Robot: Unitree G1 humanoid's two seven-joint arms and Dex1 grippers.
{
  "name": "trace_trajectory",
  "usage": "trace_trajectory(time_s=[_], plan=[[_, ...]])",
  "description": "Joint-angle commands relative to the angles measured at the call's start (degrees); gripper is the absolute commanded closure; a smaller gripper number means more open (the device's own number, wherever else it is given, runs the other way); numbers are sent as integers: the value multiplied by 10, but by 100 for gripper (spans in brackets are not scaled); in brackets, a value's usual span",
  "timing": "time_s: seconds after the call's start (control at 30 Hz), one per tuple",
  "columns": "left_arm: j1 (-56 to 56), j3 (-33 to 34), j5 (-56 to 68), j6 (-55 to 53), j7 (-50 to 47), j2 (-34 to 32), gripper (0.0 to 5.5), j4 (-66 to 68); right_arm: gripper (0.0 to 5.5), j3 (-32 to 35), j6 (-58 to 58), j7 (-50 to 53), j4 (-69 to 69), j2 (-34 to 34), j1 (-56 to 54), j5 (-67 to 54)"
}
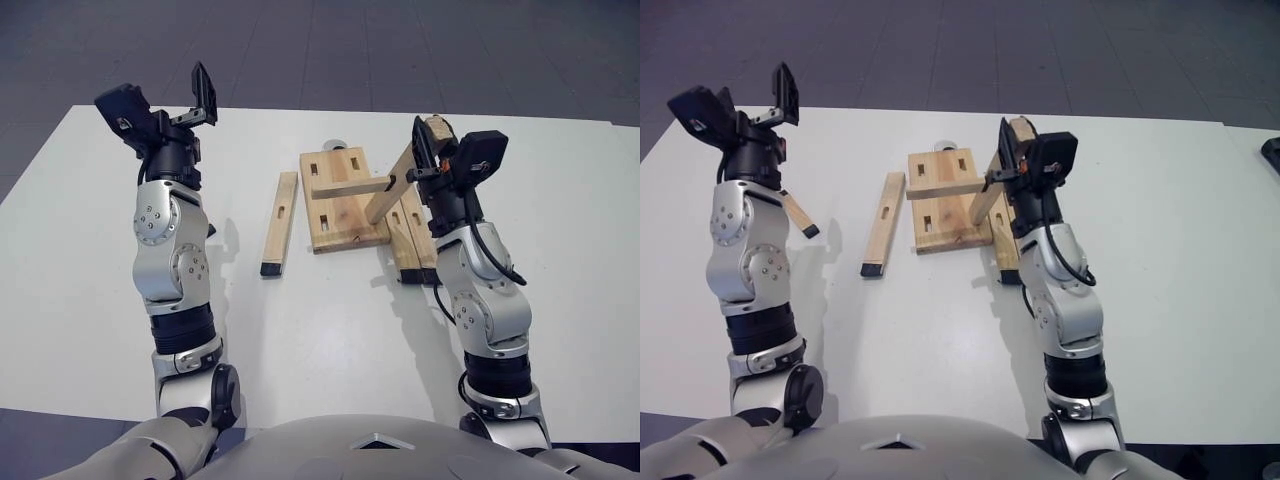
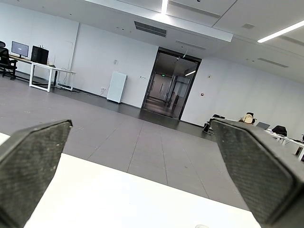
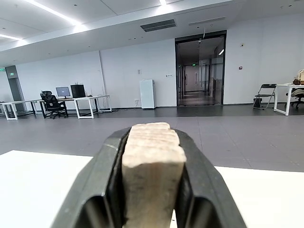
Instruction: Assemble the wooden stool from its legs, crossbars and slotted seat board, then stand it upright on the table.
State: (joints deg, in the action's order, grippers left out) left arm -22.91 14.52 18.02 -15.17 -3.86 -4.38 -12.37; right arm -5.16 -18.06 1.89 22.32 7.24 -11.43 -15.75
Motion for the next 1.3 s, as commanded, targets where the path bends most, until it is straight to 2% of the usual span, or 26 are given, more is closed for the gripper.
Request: trace_trajectory(time_s=[0.03, 0.33, 0.37, 0.73, 0.87, 0.97, 1.07, 1.13, 1.17, 1.23, 1.3], plan=[[-4, -14, -14, -9, -9, 0, 10, -12, 444, -2, -111, -10, -72, 33, 37, 24], [-16, -30, -20, -3, -7, 6, 10, 12, 444, 27, -101, -3, -39, 9, -22, 5], [-17, -32, -20, -3, -6, 6, 10, 15, 408, 30, -100, -5, -37, 7, -25, 3], [-19, -34, -25, 1, -2, 8, 10, 26, 240, 61, -96, -17, -33, -18, -38, -7], [-19, -35, -29, 3, -2, 6, 10, 27, 183, 88, -92, -39, 12, -17, -64, -42], [-11, -44, -57, 7, 5, -16, 10, 31, 137, 138, -106, -68, 85, 3, -139, -139], [7, -55, -97, 13, 8, -39, 10, 40, 93, 256, -102, -55, 94, 51, -258, -282], [16, -61, -114, 15, 8, -45, 10, 42, 55, 316, -95, -38, 55, 86, -290, -311], [19, -65, -123, 15, 8, -47, 10, 41, 40, 323, -102, -32, 37, 105, -282, -291], [26, -72, -138, 14, 9, -50, 10, 33, 11, 285, -134, -11, 4, 156, -222, -191], [33, -71, -142, 10, 9, -50, 10, 18, 11, 247, -163, -18, 1, 174, -123, -145]])
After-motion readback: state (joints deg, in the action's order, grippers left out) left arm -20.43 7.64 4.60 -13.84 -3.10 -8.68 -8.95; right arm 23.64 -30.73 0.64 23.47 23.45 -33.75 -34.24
